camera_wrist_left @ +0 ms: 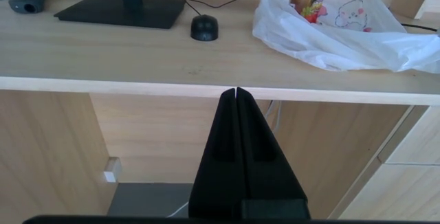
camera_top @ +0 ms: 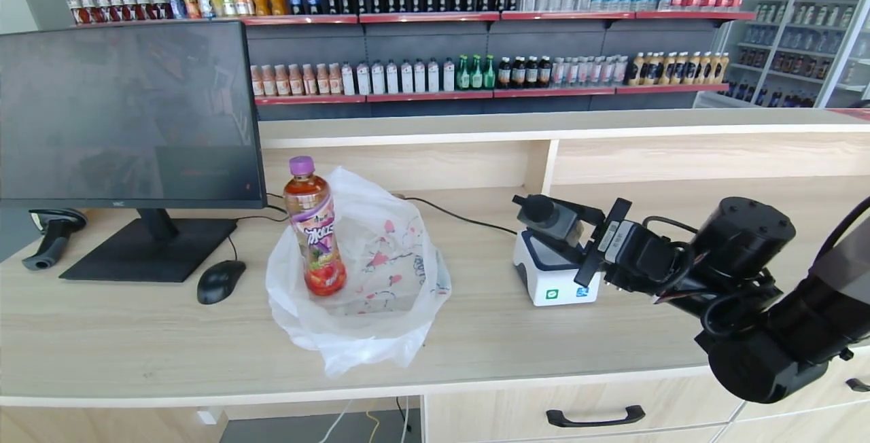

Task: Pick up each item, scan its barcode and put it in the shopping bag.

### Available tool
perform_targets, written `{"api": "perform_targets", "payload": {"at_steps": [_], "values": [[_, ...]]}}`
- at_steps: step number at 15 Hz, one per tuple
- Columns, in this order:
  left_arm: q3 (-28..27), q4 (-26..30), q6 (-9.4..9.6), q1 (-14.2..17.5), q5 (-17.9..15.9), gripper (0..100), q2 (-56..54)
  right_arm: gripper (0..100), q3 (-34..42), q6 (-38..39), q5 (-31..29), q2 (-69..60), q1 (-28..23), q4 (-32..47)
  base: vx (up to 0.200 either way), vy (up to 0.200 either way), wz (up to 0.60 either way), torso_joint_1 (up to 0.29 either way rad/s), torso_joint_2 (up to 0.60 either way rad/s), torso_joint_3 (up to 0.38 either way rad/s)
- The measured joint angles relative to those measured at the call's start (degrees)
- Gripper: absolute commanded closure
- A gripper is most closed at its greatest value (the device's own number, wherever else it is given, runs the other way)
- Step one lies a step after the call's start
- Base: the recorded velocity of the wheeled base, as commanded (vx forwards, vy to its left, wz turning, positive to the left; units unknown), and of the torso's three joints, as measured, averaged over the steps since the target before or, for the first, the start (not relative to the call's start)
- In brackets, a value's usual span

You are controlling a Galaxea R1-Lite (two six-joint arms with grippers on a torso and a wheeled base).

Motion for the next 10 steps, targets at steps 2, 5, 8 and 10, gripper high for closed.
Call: {"api": "perform_targets", "payload": {"at_steps": [2, 5, 8, 10], "values": [[0.0, 0.0, 0.0, 0.0, 0.0, 100, 0.0, 100, -1.13, -0.9, 1.91, 1.12, -0.46, 0.0, 0.0, 0.0, 0.0, 0.0, 0.0, 0.0], [0.0, 0.0, 0.0, 0.0, 0.0, 100, 0.0, 100, -4.88, -2.77, 6.1, 3.3, -0.57, -0.05, 0.0, 0.0, 0.0, 0.0, 0.0, 0.0], [0.0, 0.0, 0.0, 0.0, 0.0, 100, 0.0, 100, -7.67, -3.17, 6.95, 5.64, -1.49, 0.0, 0.0, 0.0, 0.0, 0.0, 0.0, 0.0], [0.0, 0.0, 0.0, 0.0, 0.0, 100, 0.0, 100, -8.91, -3.19, 7.06, 6.56, -1.66, -0.02, 0.0, 0.0, 0.0, 0.0, 0.0, 0.0]]}}
